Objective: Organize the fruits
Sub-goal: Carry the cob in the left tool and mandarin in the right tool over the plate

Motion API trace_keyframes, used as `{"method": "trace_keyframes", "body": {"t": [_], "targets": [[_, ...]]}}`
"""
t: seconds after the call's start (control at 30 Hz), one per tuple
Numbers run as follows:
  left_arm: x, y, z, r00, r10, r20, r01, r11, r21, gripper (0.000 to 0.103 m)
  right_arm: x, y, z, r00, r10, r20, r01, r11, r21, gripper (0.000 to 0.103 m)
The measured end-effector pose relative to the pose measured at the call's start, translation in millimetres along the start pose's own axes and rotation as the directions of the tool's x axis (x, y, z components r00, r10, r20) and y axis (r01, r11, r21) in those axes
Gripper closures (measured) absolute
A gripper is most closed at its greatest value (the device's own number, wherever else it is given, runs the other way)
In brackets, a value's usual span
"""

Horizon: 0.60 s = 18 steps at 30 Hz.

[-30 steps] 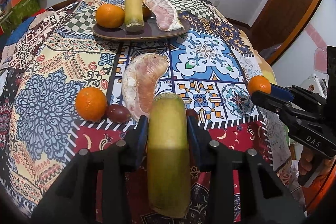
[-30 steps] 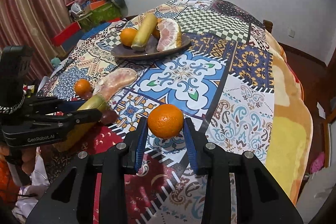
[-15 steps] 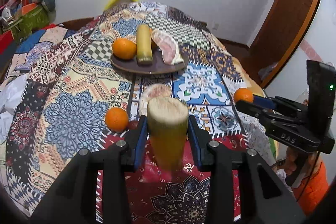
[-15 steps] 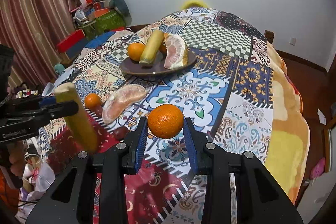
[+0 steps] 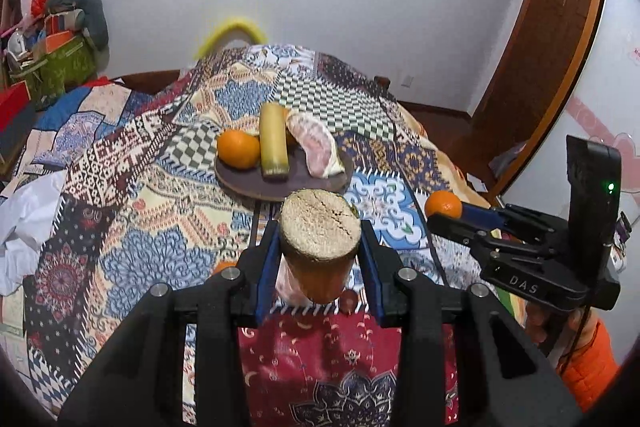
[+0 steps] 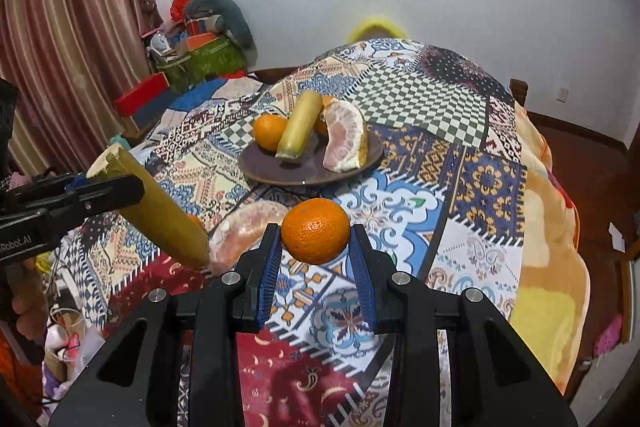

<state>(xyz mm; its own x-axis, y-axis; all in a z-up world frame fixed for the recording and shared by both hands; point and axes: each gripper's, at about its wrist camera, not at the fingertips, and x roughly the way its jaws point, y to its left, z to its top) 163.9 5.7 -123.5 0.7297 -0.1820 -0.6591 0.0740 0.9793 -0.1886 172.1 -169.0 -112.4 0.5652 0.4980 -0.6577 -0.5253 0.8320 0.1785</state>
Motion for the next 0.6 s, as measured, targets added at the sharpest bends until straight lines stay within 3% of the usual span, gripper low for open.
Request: {"method": "trace_keyframes", "body": {"t": [0.6], "targets": [[28,32,42,0.997,0.058,0.055,-0.057,0.998,-0.03,0.066,30,-8,39,0.999,0.017,0.039,-0.017,1.0,-0.001,0.071]]}}
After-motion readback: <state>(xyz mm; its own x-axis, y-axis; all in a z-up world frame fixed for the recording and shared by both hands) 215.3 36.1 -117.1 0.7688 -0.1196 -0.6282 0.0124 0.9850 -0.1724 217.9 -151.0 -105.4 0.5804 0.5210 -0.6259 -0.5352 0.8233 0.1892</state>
